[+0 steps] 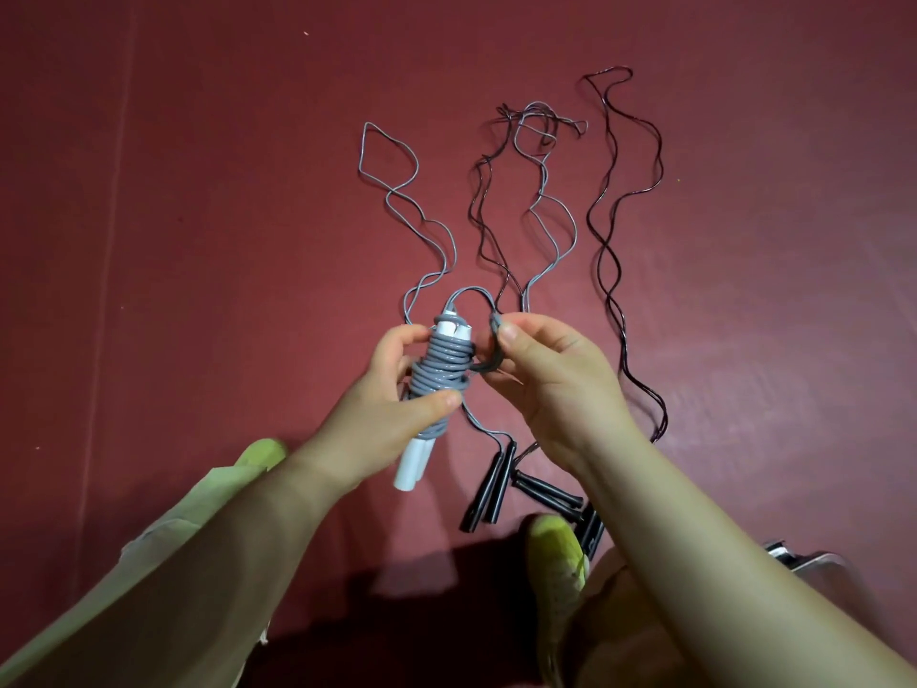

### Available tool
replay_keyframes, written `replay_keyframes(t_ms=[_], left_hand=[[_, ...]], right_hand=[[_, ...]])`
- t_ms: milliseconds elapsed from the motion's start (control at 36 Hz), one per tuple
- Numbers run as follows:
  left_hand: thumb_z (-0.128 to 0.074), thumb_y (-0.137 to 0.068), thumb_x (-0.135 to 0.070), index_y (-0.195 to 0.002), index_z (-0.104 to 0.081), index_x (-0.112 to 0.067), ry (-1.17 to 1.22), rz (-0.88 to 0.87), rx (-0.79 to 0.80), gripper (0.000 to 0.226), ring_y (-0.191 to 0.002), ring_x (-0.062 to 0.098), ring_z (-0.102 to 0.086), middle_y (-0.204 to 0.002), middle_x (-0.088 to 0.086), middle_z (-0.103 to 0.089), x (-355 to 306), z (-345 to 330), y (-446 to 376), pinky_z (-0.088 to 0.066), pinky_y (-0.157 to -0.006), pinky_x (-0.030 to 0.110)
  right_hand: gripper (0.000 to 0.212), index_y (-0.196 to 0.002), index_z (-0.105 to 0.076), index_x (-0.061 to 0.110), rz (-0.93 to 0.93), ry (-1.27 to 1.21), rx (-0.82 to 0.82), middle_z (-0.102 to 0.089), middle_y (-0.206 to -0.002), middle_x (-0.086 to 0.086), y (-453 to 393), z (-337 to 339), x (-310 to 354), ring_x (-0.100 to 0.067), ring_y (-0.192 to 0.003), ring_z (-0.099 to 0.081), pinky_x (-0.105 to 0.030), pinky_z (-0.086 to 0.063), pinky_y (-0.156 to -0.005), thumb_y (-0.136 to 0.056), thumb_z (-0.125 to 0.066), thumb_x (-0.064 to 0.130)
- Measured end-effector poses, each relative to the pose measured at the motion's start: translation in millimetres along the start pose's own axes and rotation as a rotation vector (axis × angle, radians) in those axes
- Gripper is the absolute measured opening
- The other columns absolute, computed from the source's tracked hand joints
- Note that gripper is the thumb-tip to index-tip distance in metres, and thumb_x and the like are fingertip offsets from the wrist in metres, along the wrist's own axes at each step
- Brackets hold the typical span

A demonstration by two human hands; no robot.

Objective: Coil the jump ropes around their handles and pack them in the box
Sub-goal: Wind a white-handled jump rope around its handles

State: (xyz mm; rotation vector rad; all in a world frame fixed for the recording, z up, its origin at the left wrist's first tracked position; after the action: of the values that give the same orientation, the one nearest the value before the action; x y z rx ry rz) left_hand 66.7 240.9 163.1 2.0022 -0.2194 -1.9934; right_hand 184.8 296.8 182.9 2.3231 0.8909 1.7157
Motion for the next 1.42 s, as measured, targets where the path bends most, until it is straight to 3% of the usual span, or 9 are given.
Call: replay_keyframes(t_ms=[111, 250, 417, 750, 917, 1056, 1139, 1306, 1417], left_hand=[[-0.067, -0.063, -0.03, -0.108, -0.038, -0.068, -0.13, -0.036, 0.062, 0.066, -0.089, 0.004, -0.062, -0.1, -0.013, -0.062, -4, -5, 4, -0.051, -0.085, 0.025], [-0.064, -0.058, -0.043, -0.11, -0.028, -0.082, -0.21, -0.02, 0.12, 0.074, -0.114, 0.005, -0.058, -0.116, -0.034, -0.057, 3, -10, 8, -0.045, -0.103, 0.034], [-0.068, -0.061, -0.039, -0.116, -0.029, -0.079, -0.202, 0.016, 0.203, 0.079, -0.122, 0.008, -0.054, -0.135, -0.014, -0.052, 12, -13, 13, -0.04, -0.107, 0.046], [-0.069, -0.063, -0.038, -0.123, -0.029, -0.071, -0.236, 0.063, 0.331, 0.079, -0.12, 0.015, -0.056, -0.132, -0.013, -0.054, 18, -25, 20, -0.043, -0.104, 0.048], [-0.069, -0.064, -0.034, -0.122, -0.031, -0.071, -0.183, 0.058, 0.389, 0.079, -0.119, 0.018, -0.057, -0.131, -0.005, -0.054, 11, -32, 26, -0.045, -0.103, 0.047], [-0.07, -0.066, -0.029, -0.129, -0.03, -0.059, -0.153, 0.041, 0.392, 0.081, -0.115, 0.019, -0.06, -0.128, 0.004, -0.056, 6, -32, 26, -0.046, -0.101, 0.048], [-0.07, -0.065, -0.031, -0.127, -0.027, -0.063, -0.145, 0.022, 0.383, 0.082, -0.109, 0.022, -0.063, -0.125, 0.009, -0.056, 4, -33, 26, -0.049, -0.099, 0.045], [-0.07, -0.062, -0.039, -0.109, -0.037, -0.058, -0.02, 0.007, 0.216, 0.061, -0.092, 0.024, -0.065, -0.105, 0.006, -0.06, 3, -17, 15, -0.052, -0.09, 0.047], [-0.065, -0.066, -0.04, -0.108, -0.048, -0.042, -0.069, 0.006, 0.239, 0.046, -0.097, 0.011, -0.063, -0.104, 0.0, -0.062, 0, -18, 16, -0.05, -0.088, 0.031]], right_hand=[[0.017, -0.081, -0.065, 0.011, 0.009, 0.095, -0.093, -0.068, -0.074, -0.004, -1, 11, 0, -0.02, -0.072, -0.058, -0.035, -0.048, -0.077, -0.094, -0.055, 0.008], [0.012, -0.084, -0.065, 0.015, -0.14, 0.201, -0.002, -0.068, -0.072, 0.0, 2, 7, -11, -0.011, -0.066, -0.064, -0.025, -0.055, -0.056, -0.094, -0.058, 0.016], [0.01, -0.084, -0.066, 0.016, -0.235, 0.344, 0.091, -0.069, -0.071, 0.002, 4, 8, -14, -0.009, -0.066, -0.066, -0.02, -0.049, -0.047, -0.092, -0.062, 0.02], [0.016, -0.076, -0.064, 0.019, -0.261, 0.524, 0.115, -0.062, -0.07, -0.003, 3, 11, -25, -0.017, -0.072, -0.053, -0.018, -0.035, -0.042, -0.087, -0.068, 0.029], [0.021, -0.073, -0.055, 0.017, -0.27, 0.487, 0.115, -0.052, -0.065, -0.002, 2, 10, -33, -0.012, -0.057, -0.043, -0.017, -0.028, -0.037, -0.087, -0.068, 0.024], [0.011, -0.082, -0.063, 0.019, -0.256, 0.421, 0.161, -0.06, -0.075, -0.002, 2, 3, -36, -0.013, -0.066, -0.051, -0.021, -0.042, -0.051, -0.088, -0.064, 0.027], [0.026, -0.079, -0.062, 0.017, -0.257, 0.368, 0.157, -0.057, -0.076, -0.005, 2, 0, -37, -0.02, -0.074, -0.049, -0.027, -0.043, -0.063, -0.073, -0.068, 0.041], [0.044, -0.092, -0.061, 0.014, -0.258, 0.225, 0.059, -0.053, -0.07, -0.002, -1, 6, -34, -0.013, -0.063, -0.044, -0.022, -0.036, -0.052, -0.07, -0.063, 0.052], [0.046, -0.095, -0.063, 0.02, -0.321, 0.287, 0.031, -0.058, -0.087, -0.003, -1, 15, -36, -0.016, -0.078, -0.05, -0.028, -0.038, -0.063, -0.072, -0.059, 0.06]])
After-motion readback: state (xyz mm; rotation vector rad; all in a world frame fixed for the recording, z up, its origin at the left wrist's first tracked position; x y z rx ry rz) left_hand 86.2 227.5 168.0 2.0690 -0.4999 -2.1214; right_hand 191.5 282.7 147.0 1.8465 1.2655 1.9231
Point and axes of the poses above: each hand's wrist, its own y-axis away from the middle knuckle, its own z-axis out of the back of the hand, x = y × z, the point moved 10 cm from there along -y, towards the middle knuckle
